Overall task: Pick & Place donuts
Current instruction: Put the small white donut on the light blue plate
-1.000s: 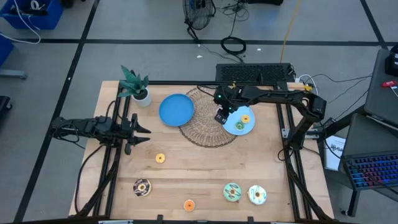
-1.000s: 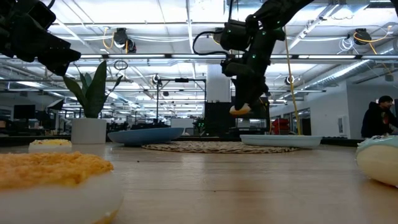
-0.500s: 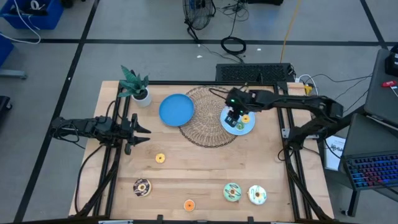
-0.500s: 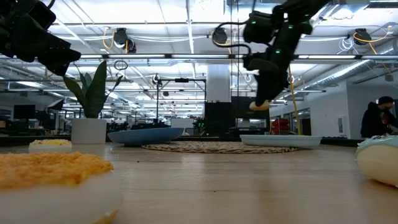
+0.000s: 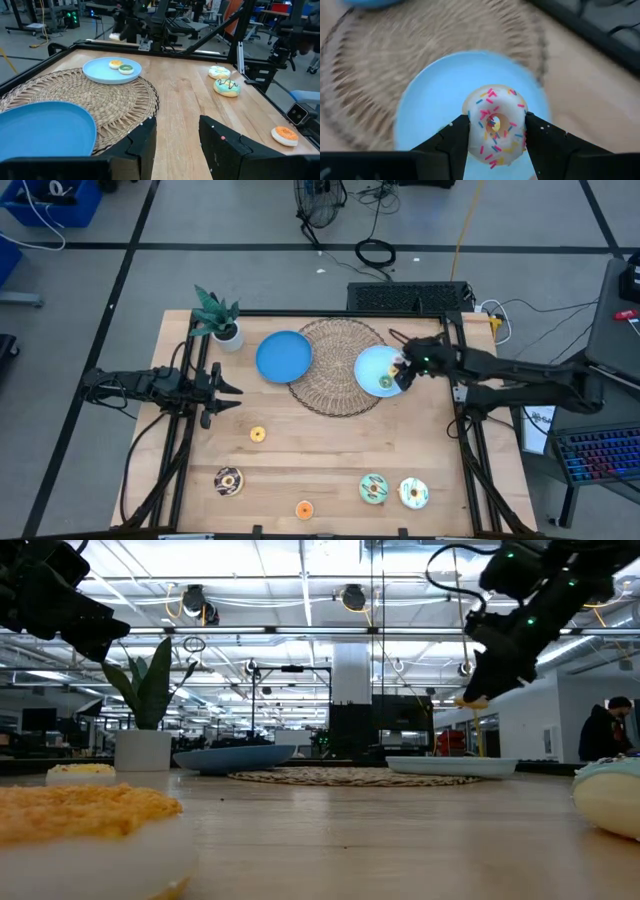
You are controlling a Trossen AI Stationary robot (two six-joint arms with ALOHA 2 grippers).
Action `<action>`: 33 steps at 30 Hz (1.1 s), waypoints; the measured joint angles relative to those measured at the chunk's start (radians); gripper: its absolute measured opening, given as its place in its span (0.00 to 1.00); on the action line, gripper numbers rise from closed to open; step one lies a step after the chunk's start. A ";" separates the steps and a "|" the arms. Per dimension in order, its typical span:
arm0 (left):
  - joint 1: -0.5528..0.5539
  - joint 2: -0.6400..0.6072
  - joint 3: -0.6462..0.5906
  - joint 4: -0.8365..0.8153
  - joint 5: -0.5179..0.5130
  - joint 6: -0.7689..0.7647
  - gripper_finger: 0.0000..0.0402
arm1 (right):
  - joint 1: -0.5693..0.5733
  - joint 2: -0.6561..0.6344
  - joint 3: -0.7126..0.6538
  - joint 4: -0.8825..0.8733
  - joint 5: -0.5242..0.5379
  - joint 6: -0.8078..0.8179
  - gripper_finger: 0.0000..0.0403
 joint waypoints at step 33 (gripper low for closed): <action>0.000 0.000 0.000 0.000 0.000 0.000 0.37 | -0.023 0.063 -0.178 0.550 -0.162 -0.016 0.41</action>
